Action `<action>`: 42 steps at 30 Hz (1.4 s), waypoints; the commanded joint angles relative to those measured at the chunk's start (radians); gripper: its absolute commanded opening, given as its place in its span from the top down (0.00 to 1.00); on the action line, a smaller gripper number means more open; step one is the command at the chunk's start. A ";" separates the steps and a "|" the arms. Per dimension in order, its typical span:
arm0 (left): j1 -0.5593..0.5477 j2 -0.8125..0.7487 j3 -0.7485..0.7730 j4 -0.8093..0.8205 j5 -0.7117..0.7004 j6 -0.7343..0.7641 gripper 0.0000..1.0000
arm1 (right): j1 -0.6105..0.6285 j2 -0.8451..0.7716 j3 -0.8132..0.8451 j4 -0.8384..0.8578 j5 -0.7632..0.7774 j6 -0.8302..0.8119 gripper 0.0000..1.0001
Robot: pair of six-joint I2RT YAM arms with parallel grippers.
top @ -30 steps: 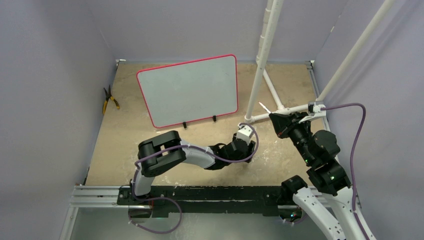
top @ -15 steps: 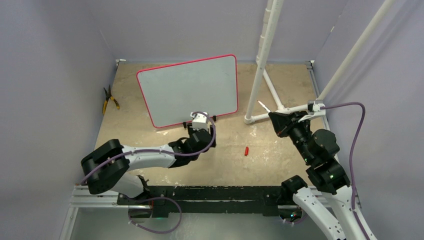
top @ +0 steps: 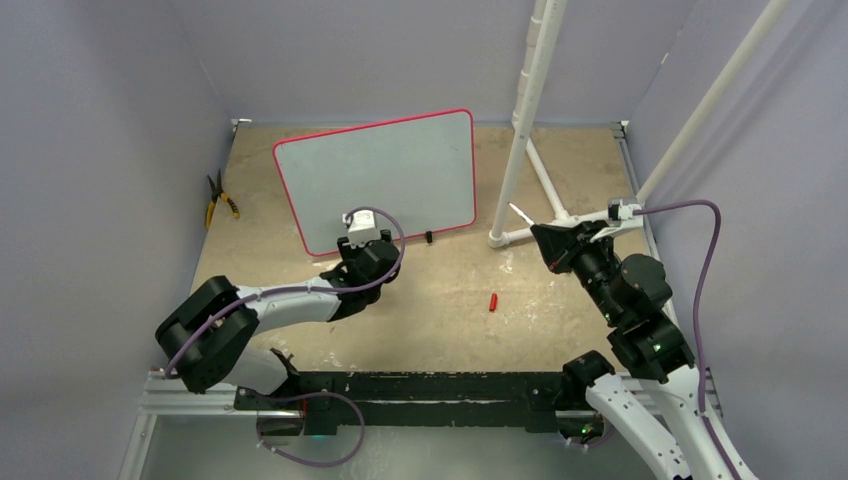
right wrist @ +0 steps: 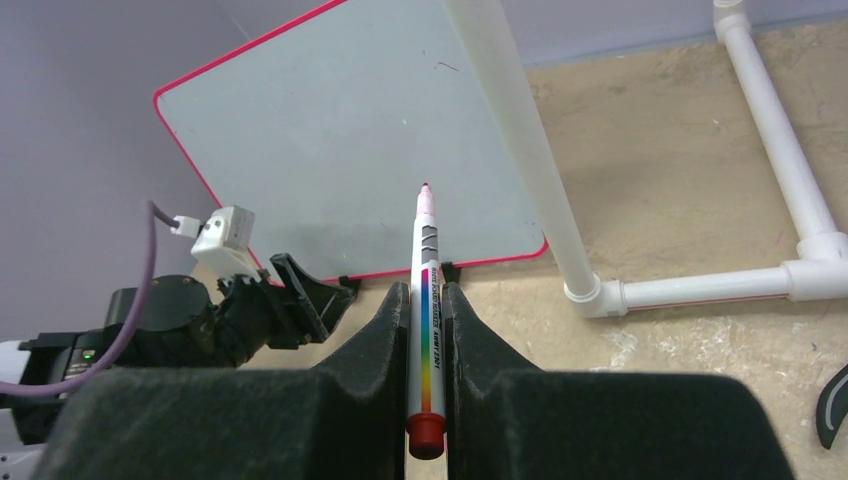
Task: Write a sentence on the whiteboard
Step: Move the whiteboard to the center of the board.
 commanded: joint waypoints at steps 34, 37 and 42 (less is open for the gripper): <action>0.108 0.310 0.088 0.191 -0.077 -0.001 0.95 | 0.001 0.048 -0.019 0.082 -0.046 0.015 1.00; 0.107 0.302 0.063 0.184 -0.076 -0.022 1.00 | 0.001 0.051 -0.021 0.085 -0.047 0.014 1.00; 0.089 0.249 -0.005 0.182 -0.084 -0.049 1.00 | 0.000 0.049 -0.025 0.085 -0.047 0.011 1.00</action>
